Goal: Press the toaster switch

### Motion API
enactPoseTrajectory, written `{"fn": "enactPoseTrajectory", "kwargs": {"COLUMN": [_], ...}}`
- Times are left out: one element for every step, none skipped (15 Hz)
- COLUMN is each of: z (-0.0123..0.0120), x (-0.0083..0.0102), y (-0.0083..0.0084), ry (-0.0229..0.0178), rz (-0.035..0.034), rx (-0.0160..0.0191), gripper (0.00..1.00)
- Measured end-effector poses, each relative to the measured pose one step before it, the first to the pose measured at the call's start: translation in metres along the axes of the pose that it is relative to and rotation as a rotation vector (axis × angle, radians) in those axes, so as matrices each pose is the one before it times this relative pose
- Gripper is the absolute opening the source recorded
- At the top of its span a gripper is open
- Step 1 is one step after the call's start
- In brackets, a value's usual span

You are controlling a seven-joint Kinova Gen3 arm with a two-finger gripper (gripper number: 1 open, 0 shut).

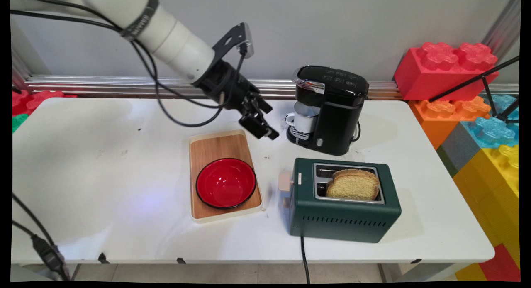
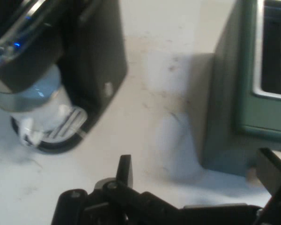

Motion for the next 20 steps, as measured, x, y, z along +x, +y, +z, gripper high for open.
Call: {"fn": "enactPoseTrajectory", "kwargs": {"z": [-0.00454, -0.00427, -0.00387, -0.0034, -0.00434, -0.0026, -0.00129, -0.00034, 0.00023, 0.00124, 0.0019, 0.00202, 0.00161, 0.00164, 0.00132, 0.00113, 0.00111, 0.00103, 0.00091, 0.00121], "x": [-0.00089, -0.00097, -0.00129, -0.00113, -0.00137, -0.00106, -0.00088, -0.00069, -0.00145, -0.00159, -0.00203, -0.0021, -0.00184, -0.00233, -0.00236, -0.00189, -0.00187, -0.00176, -0.00147, -0.00199], "y": [0.00804, 0.00755, 0.00725, 0.00682, 0.00886, 0.00619, 0.00439, 0.00231, 0.00324, 0.00194, 0.0013, 0.00079, 0.00047, 0.0006, 0.00068, 0.00053, 0.00046, 0.00039, 0.00018, 0.00028], "ry": [-0.00373, -0.00303, -0.00139, 0.00075, 0.00634, 0.00751, 0.00798, 0.00568, 0.00922, 0.00741, 0.00773, 0.00656, 0.00482, 0.00475, 0.00401, 0.00233, 0.00336, 0.00255, 0.00135, 0.00206], "rz": [0.00194, 0.00278, 0.00448, 0.00621, 0.01297, 0.01528, 0.01487, 0.0106, 0.01629, 0.01242, 0.0141, 0.01363, 0.01052, 0.01127, 0.00974, 0.00824, 0.00992, 0.00892, 0.00565, 0.00373], "rx": [-0.00685, -0.00684, -0.00818, -0.00818, -0.0103, -0.00574, -0.00334, -0.00121, -0.00299, -0.0034, -0.00278, -0.00252, -0.00233, -0.00356, -0.00372, -0.00405, -0.00499, -0.00473, -0.00321, -0.00474], "gripper": [1.0, 1.0, 1.0, 1.0, 1.0, 1.0, 1.0, 1.0, 1.0, 1.0, 1.0, 1.0, 1.0, 1.0, 1.0, 1.0, 0.0, 0.0, 0.0, 0.0]}}
